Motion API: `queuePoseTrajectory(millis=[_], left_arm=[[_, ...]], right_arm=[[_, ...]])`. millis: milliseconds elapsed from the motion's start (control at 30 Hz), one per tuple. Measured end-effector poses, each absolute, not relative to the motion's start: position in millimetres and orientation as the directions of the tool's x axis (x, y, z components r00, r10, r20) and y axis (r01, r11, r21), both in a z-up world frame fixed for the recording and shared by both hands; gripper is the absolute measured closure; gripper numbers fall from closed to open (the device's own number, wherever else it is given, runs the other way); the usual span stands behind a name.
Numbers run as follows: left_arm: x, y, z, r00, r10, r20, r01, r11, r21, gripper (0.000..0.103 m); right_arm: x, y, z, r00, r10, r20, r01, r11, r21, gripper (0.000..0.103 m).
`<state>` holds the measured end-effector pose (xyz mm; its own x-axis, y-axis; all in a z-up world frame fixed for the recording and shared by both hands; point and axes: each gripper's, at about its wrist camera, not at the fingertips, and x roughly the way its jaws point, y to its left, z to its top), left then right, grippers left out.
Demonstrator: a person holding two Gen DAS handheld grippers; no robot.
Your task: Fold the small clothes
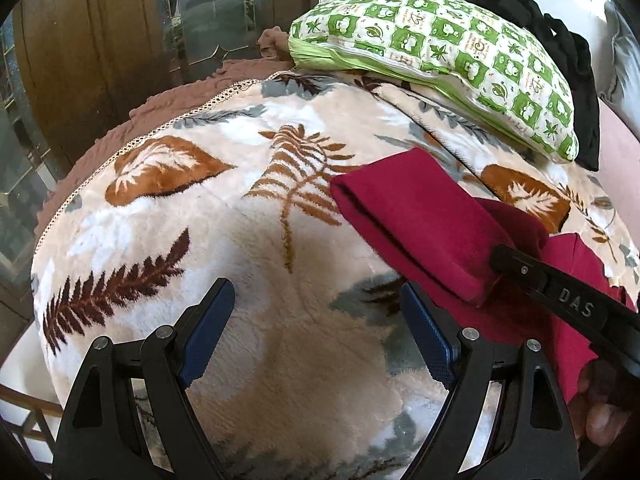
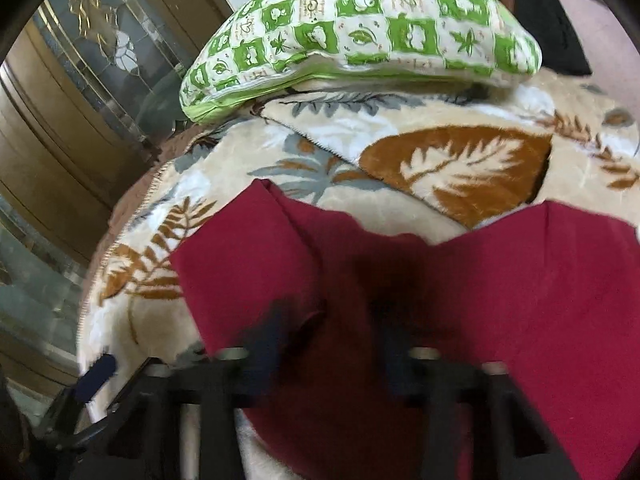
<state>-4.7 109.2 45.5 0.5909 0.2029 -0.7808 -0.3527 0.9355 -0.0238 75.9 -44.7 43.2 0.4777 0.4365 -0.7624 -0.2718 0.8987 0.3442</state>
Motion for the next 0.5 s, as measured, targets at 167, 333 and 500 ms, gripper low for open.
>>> queuePoseTrajectory(millis=[167, 333, 500], left_arm=[[-6.2, 110.0, 45.9, 0.589, 0.207, -0.781, -0.359, 0.933, -0.023, 0.018], [-6.1, 110.6, 45.9, 0.590, 0.208, -0.780, -0.361, 0.932, -0.024, 0.018], [-5.5, 113.4, 45.7, 0.589, 0.209, -0.781, -0.373, 0.927, -0.032, 0.018]], right_arm=[[63.7, -55.0, 55.5, 0.501, 0.428, -0.753, -0.273, 0.903, 0.331, 0.071], [44.5, -59.9, 69.3, 0.503, 0.466, -0.728, -0.328, 0.882, 0.338, 0.071], [41.6, -57.3, 66.3, 0.469, 0.484, -0.738, -0.327, 0.872, 0.365, 0.066]])
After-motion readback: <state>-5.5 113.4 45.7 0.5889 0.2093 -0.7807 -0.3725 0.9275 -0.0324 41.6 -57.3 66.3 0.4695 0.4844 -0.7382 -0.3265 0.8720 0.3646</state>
